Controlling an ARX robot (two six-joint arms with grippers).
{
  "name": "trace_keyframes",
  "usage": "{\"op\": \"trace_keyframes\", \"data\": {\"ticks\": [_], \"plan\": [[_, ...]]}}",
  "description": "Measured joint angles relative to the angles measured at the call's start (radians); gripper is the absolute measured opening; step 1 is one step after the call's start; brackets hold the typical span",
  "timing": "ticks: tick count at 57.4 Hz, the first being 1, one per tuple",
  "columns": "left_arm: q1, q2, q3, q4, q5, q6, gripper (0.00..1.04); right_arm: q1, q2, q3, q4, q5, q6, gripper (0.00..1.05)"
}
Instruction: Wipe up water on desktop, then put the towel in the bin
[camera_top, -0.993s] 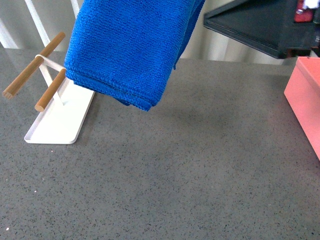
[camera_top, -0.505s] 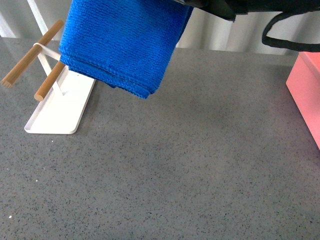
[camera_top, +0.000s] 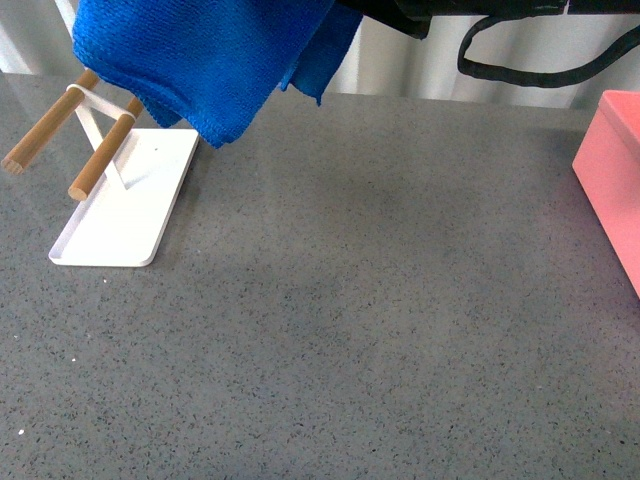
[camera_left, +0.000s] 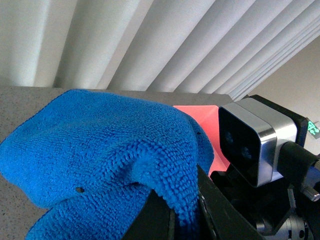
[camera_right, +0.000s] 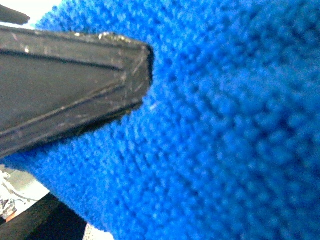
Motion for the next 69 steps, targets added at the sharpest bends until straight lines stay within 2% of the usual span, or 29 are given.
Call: {"op": "trace_keyframes", "data": {"ticks": [12, 21, 25, 29, 43, 52, 61, 64, 69], "plan": [[0.001, 0.0, 0.0, 0.0, -0.003, 0.0, 0.04, 0.01, 0.011, 0.013, 0.032, -0.003, 0.031, 0.59], [0.002, 0.0, 0.0, 0.0, -0.008, 0.001, 0.04, 0.015, 0.024, 0.033, 0.05, -0.003, 0.052, 0.27], [0.002, 0.0, 0.0, 0.0, -0.011, 0.001, 0.04, 0.015, 0.025, 0.039, 0.049, -0.002, 0.053, 0.19], [0.002, 0.0, 0.0, 0.0, -0.014, 0.001, 0.04, 0.016, 0.025, 0.049, 0.044, -0.001, 0.058, 0.05], [0.003, 0.0, 0.0, 0.0, -0.015, 0.001, 0.04, 0.018, 0.025, 0.052, 0.037, 0.013, 0.06, 0.04], [0.002, 0.0, 0.0, 0.0, -0.002, 0.0, 0.29, 0.013, 0.024, 0.044, 0.025, 0.035, 0.043, 0.04], [0.001, 0.0, 0.0, 0.0, 0.005, 0.0, 0.61, 0.001, 0.014, 0.036, -0.003, 0.048, 0.026, 0.04], [0.001, 0.0, 0.0, 0.0, 0.005, 0.0, 0.68, -0.003, 0.009, 0.034, -0.009, 0.048, 0.02, 0.04], [0.001, 0.0, 0.0, 0.0, 0.005, 0.0, 0.88, -0.008, -0.005, 0.03, -0.029, 0.048, 0.007, 0.04]]}}
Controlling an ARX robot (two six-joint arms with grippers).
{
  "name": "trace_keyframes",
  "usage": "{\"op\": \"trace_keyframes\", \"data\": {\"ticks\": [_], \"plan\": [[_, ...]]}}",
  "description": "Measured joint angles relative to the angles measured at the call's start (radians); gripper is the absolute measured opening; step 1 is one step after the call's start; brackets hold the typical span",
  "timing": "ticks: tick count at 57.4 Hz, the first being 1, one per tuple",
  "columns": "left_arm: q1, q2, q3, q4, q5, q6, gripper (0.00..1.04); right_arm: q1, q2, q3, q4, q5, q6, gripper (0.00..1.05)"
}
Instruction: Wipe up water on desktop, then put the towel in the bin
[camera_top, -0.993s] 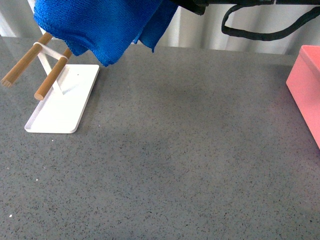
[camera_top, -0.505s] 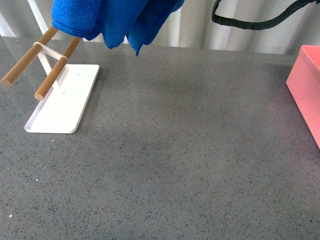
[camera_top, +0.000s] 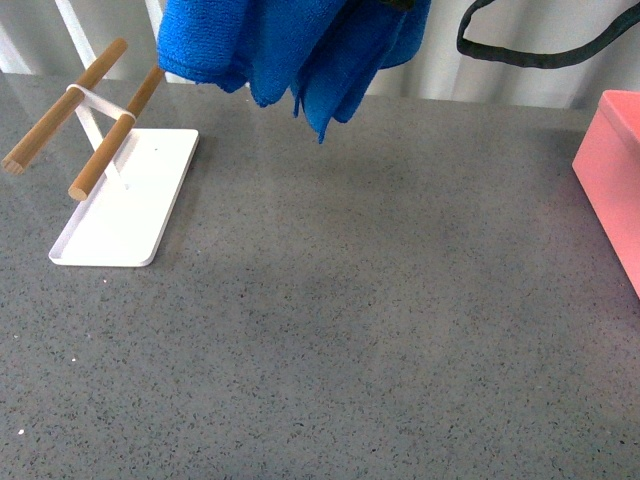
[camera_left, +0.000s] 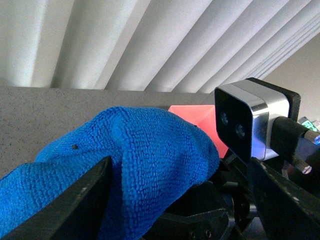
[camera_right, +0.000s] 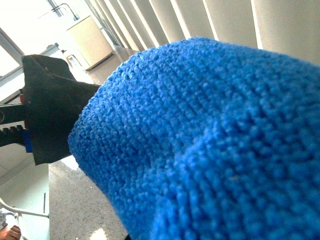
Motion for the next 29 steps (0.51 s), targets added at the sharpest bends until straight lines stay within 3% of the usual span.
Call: {"op": "trace_keyframes", "data": {"ticks": [4, 20, 24, 29], "plan": [[0.0, 0.0, 0.0, 0.0, 0.0, 0.0, 0.99, -0.004, -0.008, -0.005, -0.005, 0.001, -0.008, 0.04], [0.0, 0.0, 0.0, 0.0, -0.001, 0.001, 0.98, -0.021, -0.033, -0.039, -0.014, 0.001, -0.019, 0.04], [-0.023, -0.009, -0.035, 0.086, -0.201, 0.064, 0.91, -0.027, -0.038, -0.048, -0.014, 0.0, -0.022, 0.04], [-0.025, -0.069, -0.173, 0.262, -0.575, 0.24, 0.75, -0.032, -0.04, -0.057, -0.015, 0.0, -0.026, 0.04]]}}
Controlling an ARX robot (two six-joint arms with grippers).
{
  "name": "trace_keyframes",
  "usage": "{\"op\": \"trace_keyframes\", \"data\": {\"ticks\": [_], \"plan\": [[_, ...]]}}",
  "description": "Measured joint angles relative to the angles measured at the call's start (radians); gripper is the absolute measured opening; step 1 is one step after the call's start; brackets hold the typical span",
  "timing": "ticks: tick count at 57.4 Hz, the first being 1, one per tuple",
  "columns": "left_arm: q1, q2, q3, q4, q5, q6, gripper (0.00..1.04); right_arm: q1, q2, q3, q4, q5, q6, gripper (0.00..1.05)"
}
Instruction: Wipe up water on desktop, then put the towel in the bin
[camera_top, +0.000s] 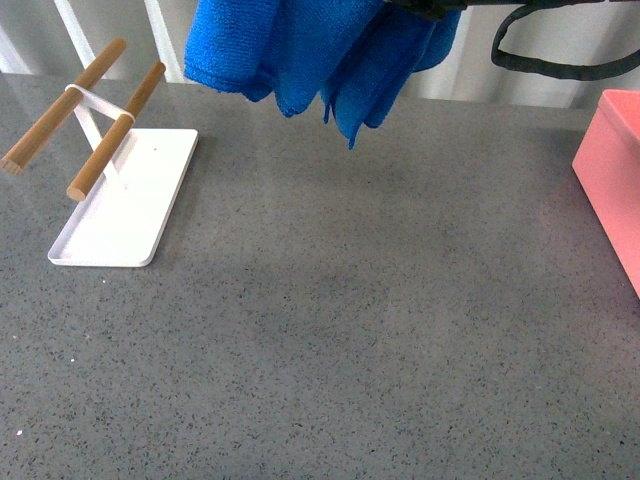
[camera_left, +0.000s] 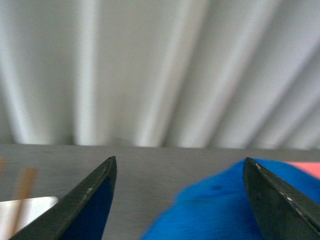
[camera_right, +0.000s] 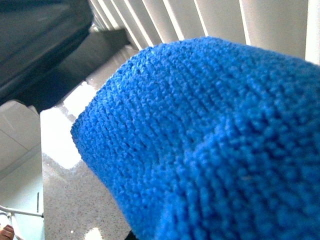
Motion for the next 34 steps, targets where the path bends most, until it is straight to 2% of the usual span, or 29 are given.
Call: {"op": "trace_keyframes", "data": {"ticks": [2, 4, 8, 22, 34], "plan": [[0.013, -0.038, -0.065, 0.041, -0.097, 0.055, 0.68, -0.003, 0.0, -0.006, 0.0, 0.0, -0.002, 0.04], [0.032, -0.078, -0.125, 0.07, -0.136, 0.091, 0.61, -0.008, -0.001, -0.008, -0.003, 0.0, -0.003, 0.04], [0.077, -0.157, -0.242, 0.112, -0.127, 0.135, 0.45, -0.016, -0.005, -0.011, -0.006, 0.001, -0.008, 0.04], [0.145, -0.297, -0.456, 0.158, -0.048, 0.164, 0.05, -0.021, -0.017, -0.019, -0.029, -0.005, -0.027, 0.04], [0.199, -0.417, -0.579, 0.163, -0.004, 0.172, 0.04, -0.046, -0.03, -0.022, -0.04, -0.005, -0.042, 0.04]]}}
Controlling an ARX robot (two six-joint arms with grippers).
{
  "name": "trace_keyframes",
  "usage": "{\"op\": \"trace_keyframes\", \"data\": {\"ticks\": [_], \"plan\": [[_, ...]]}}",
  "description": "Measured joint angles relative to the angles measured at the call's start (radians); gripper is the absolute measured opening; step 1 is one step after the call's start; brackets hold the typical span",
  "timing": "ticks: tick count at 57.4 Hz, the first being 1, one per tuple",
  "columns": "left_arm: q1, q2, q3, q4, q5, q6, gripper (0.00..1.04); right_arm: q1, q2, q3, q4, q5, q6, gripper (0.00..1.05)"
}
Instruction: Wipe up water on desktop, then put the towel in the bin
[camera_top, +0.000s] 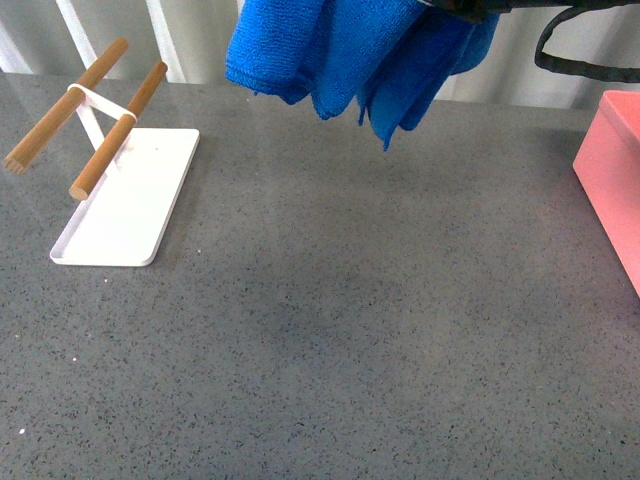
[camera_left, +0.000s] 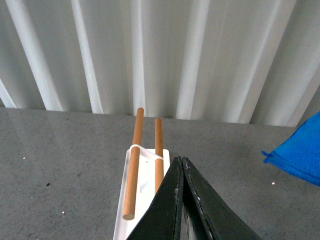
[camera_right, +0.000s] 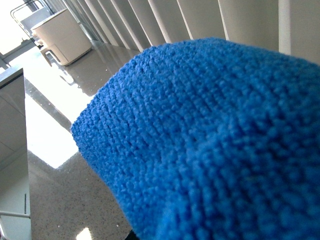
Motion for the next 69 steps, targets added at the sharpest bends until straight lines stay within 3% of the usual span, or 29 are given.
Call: {"op": "trace_keyframes", "data": {"ticks": [20, 23, 28, 47, 69], "plan": [[0.057, -0.184, -0.123, -0.06, 0.06, 0.001, 0.04, -0.01, 0.0, -0.011, -0.012, 0.0, -0.011, 0.04], [0.097, -0.217, -0.138, -0.079, 0.117, 0.001, 0.04, -0.01, 0.0, -0.011, -0.015, 0.003, -0.013, 0.04], [0.13, -0.28, -0.164, -0.116, 0.127, 0.001, 0.04, -0.01, -0.002, -0.013, -0.022, 0.008, -0.021, 0.04], [0.134, -0.414, -0.23, -0.171, 0.133, 0.002, 0.04, -0.006, -0.011, -0.026, -0.062, 0.021, -0.057, 0.04], [0.134, -0.649, -0.23, -0.389, 0.133, 0.002, 0.04, -0.007, -0.014, -0.039, -0.083, 0.032, -0.082, 0.04]]}}
